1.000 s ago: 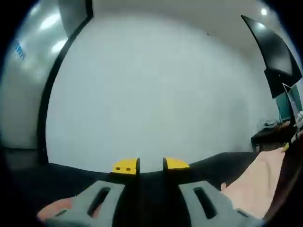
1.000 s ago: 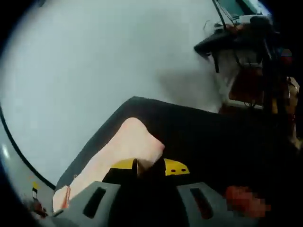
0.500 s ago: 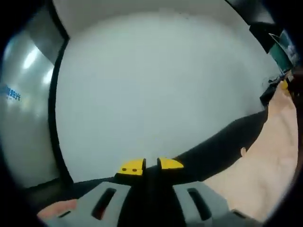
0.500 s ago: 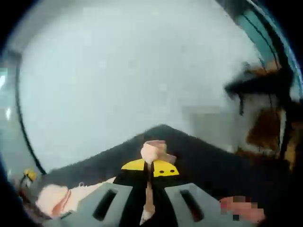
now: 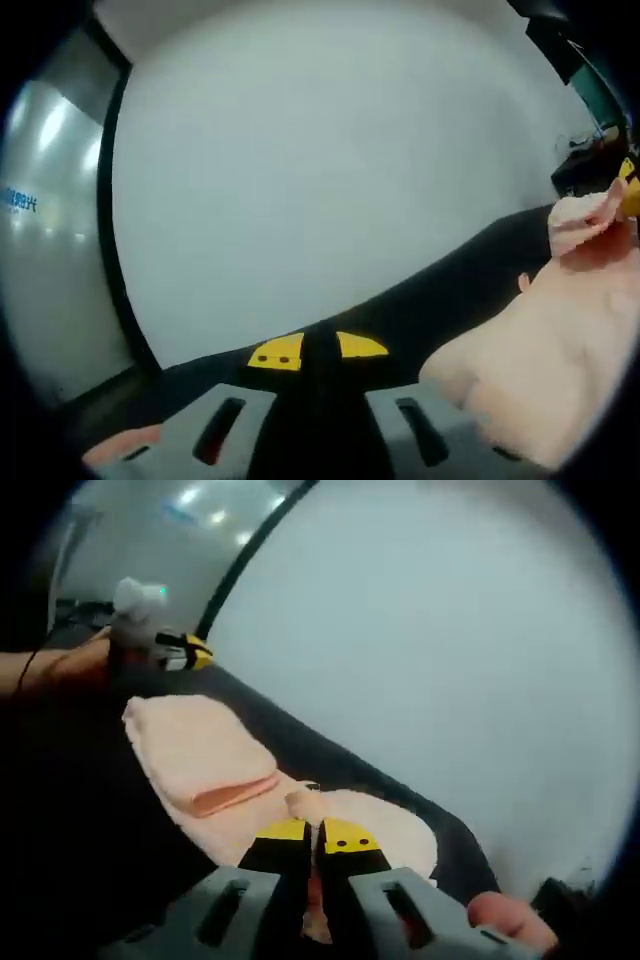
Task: Fold the towel on the table until its edges align and the towel forms a compact rectangular stack.
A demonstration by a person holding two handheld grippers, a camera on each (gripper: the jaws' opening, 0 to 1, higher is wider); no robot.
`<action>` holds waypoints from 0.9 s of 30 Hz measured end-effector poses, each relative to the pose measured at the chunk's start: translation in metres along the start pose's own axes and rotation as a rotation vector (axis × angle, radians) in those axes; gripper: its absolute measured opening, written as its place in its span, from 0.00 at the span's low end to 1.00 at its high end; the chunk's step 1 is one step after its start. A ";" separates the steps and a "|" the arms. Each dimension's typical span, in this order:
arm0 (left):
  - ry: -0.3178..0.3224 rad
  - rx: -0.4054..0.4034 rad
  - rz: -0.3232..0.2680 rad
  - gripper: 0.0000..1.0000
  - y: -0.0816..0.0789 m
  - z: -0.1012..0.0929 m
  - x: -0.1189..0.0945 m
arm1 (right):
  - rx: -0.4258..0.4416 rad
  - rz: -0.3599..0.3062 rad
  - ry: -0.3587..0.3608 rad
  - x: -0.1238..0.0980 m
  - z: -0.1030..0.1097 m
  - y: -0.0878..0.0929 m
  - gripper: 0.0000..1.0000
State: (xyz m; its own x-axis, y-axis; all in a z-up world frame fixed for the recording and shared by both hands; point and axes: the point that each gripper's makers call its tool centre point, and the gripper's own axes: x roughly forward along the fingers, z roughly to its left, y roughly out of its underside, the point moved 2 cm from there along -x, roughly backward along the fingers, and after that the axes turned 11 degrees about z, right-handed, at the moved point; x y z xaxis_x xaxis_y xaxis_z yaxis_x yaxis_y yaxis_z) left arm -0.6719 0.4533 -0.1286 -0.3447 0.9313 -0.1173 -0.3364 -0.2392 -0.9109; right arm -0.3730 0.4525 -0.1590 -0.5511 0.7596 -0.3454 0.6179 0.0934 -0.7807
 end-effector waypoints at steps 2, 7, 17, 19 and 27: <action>-0.004 0.009 0.008 0.13 0.002 0.000 -0.001 | -0.042 0.021 -0.034 0.014 0.010 0.003 0.01; -0.010 0.023 0.017 0.13 0.003 -0.001 0.000 | 0.006 0.043 -0.069 0.007 0.020 0.006 0.01; -0.009 0.060 0.040 0.13 0.006 -0.005 0.002 | 0.159 0.034 -0.310 -0.019 0.020 -0.026 0.21; -0.011 0.063 0.043 0.13 0.007 -0.004 0.004 | 0.253 -0.042 -0.239 0.001 -0.018 -0.044 0.17; -0.022 0.045 0.043 0.13 0.008 0.000 0.004 | 0.309 0.229 -0.263 0.106 -0.020 0.012 0.10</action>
State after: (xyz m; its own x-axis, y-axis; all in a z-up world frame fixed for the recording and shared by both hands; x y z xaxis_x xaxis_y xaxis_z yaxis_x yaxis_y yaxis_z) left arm -0.6760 0.4549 -0.1368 -0.3791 0.9136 -0.1470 -0.3597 -0.2919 -0.8863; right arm -0.4123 0.5471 -0.1943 -0.5677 0.5456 -0.6165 0.5667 -0.2842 -0.7734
